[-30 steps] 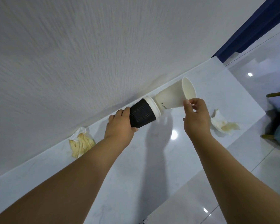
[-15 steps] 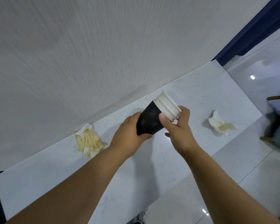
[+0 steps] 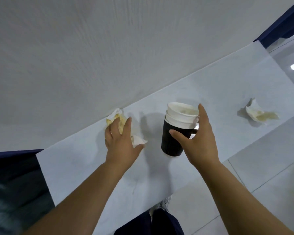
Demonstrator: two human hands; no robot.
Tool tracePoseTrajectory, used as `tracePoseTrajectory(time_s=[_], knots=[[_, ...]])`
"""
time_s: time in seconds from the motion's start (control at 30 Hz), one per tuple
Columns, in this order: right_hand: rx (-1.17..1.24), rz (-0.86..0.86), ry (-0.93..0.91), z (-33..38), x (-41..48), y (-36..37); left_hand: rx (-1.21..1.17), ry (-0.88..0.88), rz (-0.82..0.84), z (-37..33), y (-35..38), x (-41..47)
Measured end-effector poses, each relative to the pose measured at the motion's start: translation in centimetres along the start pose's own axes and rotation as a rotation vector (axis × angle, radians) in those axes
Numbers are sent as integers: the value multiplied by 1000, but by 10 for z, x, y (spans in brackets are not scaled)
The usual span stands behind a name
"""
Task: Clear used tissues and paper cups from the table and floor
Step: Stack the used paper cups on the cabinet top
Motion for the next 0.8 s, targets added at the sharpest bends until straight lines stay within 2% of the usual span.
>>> tracePoseTrajectory(time_s=[0.2,0.33,0.5,0.7,0.8], knots=[[16,3,70,-13,-13,14,102,9,159,31,16,25],[36,-11,102,-20,-17,15,64,61,199,30,28,29],[79,-31,147,-29,-24,8,76,191,67,10,31,17],[114,-83,206,-46,-38,-14,-109,96,121,-16,33,3],[146,-122,238,-56,-45,-31,-211,136,157,-48,35,-5]])
Point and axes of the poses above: each hand's wrist, its own x-axis towards the middle knuckle, its own y-axis out of the palm, z = x × y, the point moved 9 cm from there along x, towards the middle knuckle, and after that the axes turned 5 degrees about -x, right-handed, at the moved point
